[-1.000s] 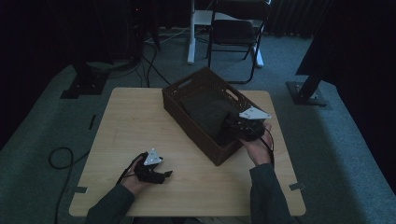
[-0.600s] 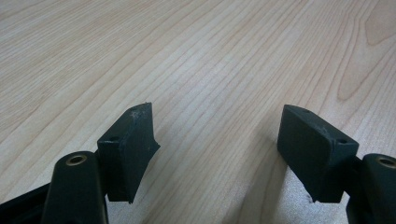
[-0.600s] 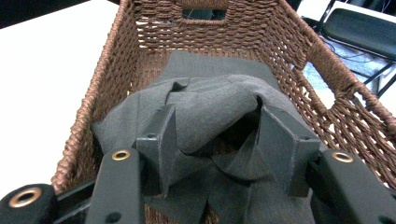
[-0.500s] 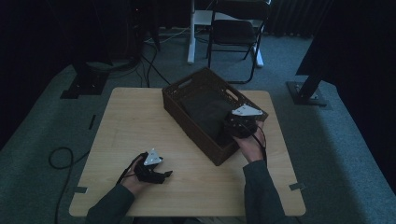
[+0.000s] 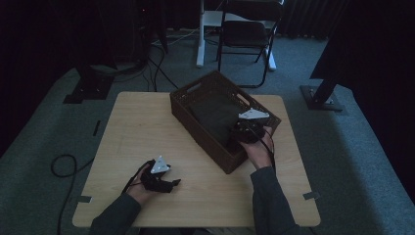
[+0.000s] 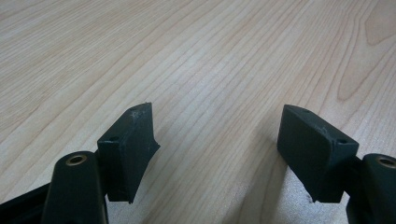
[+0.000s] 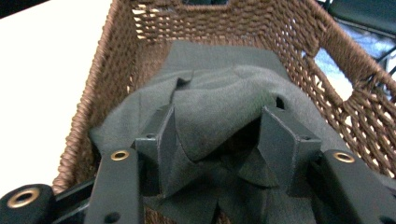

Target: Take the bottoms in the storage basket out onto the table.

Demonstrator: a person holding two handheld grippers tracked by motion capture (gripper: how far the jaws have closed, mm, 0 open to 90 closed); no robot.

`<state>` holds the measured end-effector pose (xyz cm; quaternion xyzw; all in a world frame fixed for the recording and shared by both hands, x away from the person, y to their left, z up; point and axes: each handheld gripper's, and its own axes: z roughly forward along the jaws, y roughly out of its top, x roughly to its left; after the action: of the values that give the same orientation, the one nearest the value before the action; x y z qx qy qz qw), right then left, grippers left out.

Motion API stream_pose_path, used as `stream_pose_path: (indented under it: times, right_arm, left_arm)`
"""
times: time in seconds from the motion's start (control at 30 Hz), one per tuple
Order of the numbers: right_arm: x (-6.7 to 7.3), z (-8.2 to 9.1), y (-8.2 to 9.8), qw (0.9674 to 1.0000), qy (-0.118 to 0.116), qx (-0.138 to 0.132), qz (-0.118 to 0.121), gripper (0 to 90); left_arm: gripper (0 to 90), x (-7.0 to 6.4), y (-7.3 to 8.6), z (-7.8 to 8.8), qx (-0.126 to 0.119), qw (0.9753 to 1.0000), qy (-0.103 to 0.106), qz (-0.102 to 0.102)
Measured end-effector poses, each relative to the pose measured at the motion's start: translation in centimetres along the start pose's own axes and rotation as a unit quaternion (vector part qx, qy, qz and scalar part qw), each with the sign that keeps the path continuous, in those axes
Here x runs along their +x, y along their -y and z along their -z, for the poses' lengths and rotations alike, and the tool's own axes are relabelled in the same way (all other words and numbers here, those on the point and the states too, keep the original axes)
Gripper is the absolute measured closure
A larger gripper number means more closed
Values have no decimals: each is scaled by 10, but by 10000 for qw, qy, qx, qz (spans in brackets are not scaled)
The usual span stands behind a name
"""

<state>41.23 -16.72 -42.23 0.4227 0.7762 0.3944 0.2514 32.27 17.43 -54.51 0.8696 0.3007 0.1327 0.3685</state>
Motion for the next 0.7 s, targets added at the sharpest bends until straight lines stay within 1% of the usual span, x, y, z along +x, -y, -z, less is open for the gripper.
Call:
stream_pose_path:
  times: [0.07,0.13,0.27,0.4,0.43,0.53,0.57,0.7]
  right_arm:
    - [-1,-3,0,10000,24,76,-47,453]
    - [-2,-4,0,9999,43,92,-123,442]
    - [-3,-8,-5,9995,105,175,-261,420]
    - [-3,-10,-8,9992,101,212,-326,418]
    - [-1,-13,-11,9990,80,257,-370,397]
    - [0,-17,-14,9984,64,321,-453,381]
    - [0,-19,-15,9981,68,349,-506,379]
    - [-4,-24,-18,9952,-27,421,-887,367]
  left_arm:
    - [280,0,0,0,1,10000,0,0]
    - [280,0,0,0,1,10000,0,-1]
    - [280,0,0,0,1,10000,-1,-2]
    - [280,0,0,0,0,10000,-7,-9]
    - [279,0,0,0,1,10000,-6,-10]
    - [279,0,0,0,1,10000,-6,-9]
    - [279,0,0,0,1,10000,-4,-5]
    - [279,0,0,0,9,10000,-2,-10]
